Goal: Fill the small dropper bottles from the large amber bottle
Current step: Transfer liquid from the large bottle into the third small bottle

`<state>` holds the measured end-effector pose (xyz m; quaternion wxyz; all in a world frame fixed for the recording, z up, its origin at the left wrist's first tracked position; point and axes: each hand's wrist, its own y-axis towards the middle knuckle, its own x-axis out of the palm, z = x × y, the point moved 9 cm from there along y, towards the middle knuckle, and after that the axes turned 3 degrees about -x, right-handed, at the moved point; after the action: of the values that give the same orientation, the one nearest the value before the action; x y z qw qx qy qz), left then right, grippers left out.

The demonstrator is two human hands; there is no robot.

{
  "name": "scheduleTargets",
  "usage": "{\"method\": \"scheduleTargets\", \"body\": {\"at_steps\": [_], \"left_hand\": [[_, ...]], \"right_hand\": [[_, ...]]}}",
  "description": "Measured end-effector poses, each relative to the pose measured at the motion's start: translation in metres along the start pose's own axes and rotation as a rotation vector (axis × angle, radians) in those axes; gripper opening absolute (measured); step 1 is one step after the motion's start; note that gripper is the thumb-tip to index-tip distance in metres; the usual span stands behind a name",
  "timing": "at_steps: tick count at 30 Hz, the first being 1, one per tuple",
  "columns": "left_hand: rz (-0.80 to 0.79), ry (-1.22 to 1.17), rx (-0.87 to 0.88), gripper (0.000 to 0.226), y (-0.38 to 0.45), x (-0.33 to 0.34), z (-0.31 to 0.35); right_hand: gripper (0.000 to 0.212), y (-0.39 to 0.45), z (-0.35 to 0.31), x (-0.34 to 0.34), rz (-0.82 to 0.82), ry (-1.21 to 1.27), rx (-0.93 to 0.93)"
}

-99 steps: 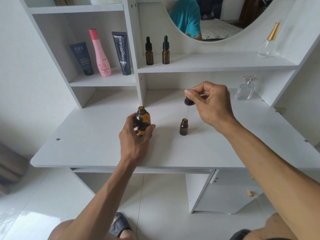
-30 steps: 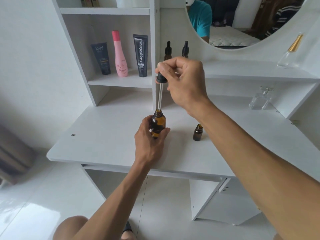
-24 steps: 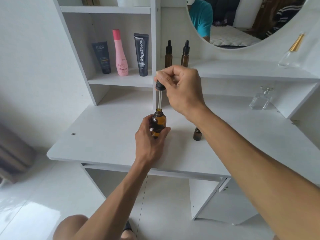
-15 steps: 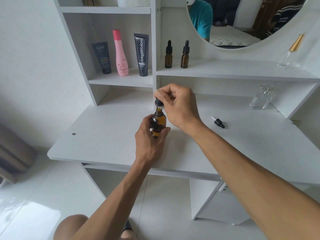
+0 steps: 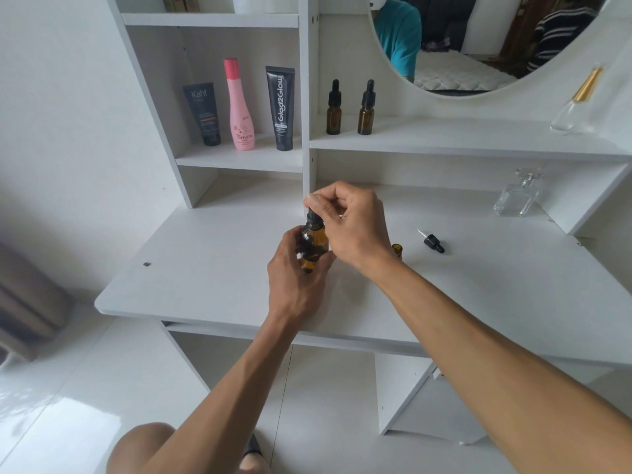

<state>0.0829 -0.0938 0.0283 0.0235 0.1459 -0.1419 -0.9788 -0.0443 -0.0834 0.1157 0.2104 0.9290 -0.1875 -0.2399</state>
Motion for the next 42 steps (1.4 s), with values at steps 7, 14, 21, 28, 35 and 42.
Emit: {"method": "scheduleTargets", "body": {"at_steps": [7,14,21,28,35,42], "left_hand": [[0.001,0.009,0.001,0.050,0.000,0.000,0.000],[0.002,0.004,0.004,0.049,0.001,0.001,-0.001],[0.003,-0.015,-0.008,0.049,0.000,0.001,-0.003],[0.001,-0.013,-0.015,0.048,0.000,0.001,-0.001],[0.005,-0.010,-0.021,0.049,-0.001,0.000,-0.002],[0.004,-0.011,-0.029,0.046,-0.001,0.000,-0.002]], "right_hand": [[0.014,-0.001,0.000,0.000,-0.001,-0.014,-0.009],[0.011,-0.001,-0.002,-0.003,-0.015,0.047,0.005],[0.015,0.007,-0.018,-0.016,0.002,0.137,-0.031],[0.017,0.017,-0.028,-0.031,0.053,0.139,-0.047],[0.013,0.024,-0.037,-0.043,0.096,0.176,-0.044],[0.015,0.029,-0.054,-0.063,0.138,0.281,-0.079]]}}
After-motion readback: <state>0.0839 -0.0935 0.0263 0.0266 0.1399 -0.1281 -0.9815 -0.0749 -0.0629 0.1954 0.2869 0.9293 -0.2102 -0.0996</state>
